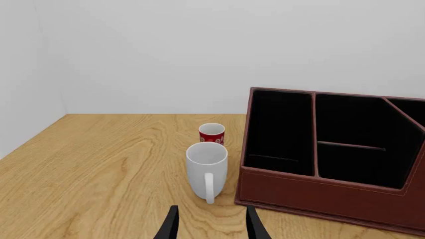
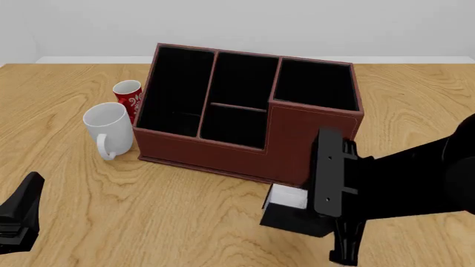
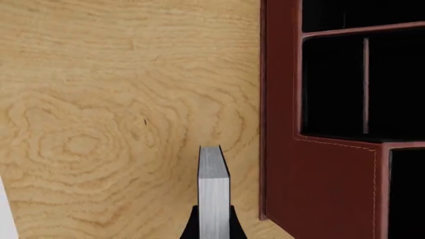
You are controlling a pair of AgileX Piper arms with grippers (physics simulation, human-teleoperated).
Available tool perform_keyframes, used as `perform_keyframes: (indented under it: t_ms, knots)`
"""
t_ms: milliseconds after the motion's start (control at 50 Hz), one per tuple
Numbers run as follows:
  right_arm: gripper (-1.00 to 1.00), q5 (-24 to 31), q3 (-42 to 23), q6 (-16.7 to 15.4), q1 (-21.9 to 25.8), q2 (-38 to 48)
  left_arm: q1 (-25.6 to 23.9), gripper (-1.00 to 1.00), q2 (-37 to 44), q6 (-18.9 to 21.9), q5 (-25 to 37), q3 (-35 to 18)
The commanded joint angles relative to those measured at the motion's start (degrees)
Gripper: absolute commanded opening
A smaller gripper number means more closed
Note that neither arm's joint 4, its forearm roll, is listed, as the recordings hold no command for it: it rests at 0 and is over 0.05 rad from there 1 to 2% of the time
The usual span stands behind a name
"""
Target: Pick up the book and place it in the right compartment of the caddy.
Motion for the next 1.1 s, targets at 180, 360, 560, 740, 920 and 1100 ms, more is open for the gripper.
perform_keyframes:
  t_ms: [180,360,560,740,920,1100]
  knots:
    - [-1.00,5.3,-6.7,-2.7,-3.4,-3.0,0.0,1.00,0.0,0.0,0.0,0.0]
    - [-1.00,8.4,-10.2,-4.5,-4.4,-4.2,0.0,1.00,0.0,0.0,0.0,0.0]
    - [-1.00,13.0,-15.7,-6.7,-4.5,-4.7,0.0,1.00,0.0,0.0,0.0,0.0]
    - [-1.00,17.8,-20.5,-5.4,-2.7,-4.3,0.0,1.00,0.0,0.0,0.0,0.0]
    - [-1.00,24.8,-27.2,-8.6,-4.5,-4.4,0.0,1.00,0.0,0.0,0.0,0.0]
    - [-1.00,27.3,-30.1,-11.3,-7.7,-5.0,0.0,1.00,0.0,0.0,0.0,0.0]
